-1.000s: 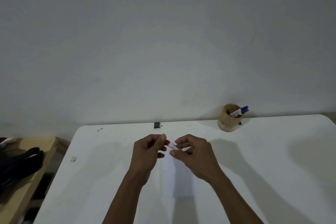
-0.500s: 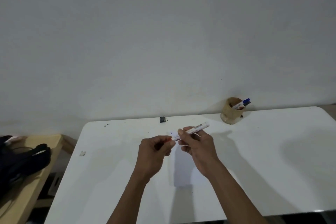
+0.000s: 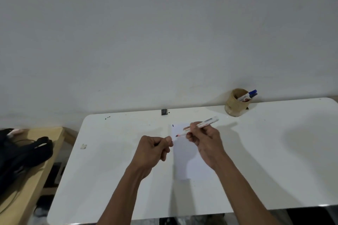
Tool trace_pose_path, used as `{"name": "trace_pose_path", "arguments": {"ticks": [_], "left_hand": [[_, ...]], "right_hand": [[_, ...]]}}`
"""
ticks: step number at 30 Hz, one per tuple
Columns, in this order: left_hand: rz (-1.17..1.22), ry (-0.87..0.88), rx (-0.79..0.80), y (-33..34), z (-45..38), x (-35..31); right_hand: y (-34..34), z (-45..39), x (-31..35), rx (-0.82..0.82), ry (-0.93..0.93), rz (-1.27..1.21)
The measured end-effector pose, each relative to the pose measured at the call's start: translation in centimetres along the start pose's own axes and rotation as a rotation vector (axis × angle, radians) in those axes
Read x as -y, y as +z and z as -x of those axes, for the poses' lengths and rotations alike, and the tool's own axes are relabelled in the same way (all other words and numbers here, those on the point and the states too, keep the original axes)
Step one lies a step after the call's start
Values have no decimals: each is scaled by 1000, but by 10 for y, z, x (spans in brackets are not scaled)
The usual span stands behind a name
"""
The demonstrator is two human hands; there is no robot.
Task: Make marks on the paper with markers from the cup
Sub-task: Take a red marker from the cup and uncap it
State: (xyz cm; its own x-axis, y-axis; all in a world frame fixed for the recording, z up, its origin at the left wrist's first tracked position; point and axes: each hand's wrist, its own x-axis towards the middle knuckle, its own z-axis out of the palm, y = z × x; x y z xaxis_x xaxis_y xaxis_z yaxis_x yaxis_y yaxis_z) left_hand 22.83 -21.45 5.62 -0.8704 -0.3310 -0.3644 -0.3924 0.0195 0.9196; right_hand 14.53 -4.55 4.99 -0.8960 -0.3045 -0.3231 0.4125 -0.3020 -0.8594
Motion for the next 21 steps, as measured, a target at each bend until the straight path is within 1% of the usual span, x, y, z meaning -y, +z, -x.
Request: {"name": "trace_pose_path", "arguments": {"ticks": [2, 5, 7, 10, 13, 17, 21], "left_hand": [[-23, -42, -50, -10, -6, 11], [-248, -57, -140, -16, -22, 21], [-333, -62, -233, -12, -41, 22], [-483, -8, -340, -3, -77, 26], [-544, 6, -353, 4, -110, 29], [-592, -46, -317, 9, -142, 34], [-592, -101, -302, 8, -158, 41]], "right_hand": [[-12, -11, 11, -51, -28, -30], [-25, -24, 20, -64, -55, 41], [-24, -30, 15, -78, -56, 71], [-20, -37, 0, -143, -43, 61], [-21, -42, -15, -207, -40, 62], [-25, -44, -24, -216, -24, 75], [-34, -49, -24, -235, 1, 91]]}}
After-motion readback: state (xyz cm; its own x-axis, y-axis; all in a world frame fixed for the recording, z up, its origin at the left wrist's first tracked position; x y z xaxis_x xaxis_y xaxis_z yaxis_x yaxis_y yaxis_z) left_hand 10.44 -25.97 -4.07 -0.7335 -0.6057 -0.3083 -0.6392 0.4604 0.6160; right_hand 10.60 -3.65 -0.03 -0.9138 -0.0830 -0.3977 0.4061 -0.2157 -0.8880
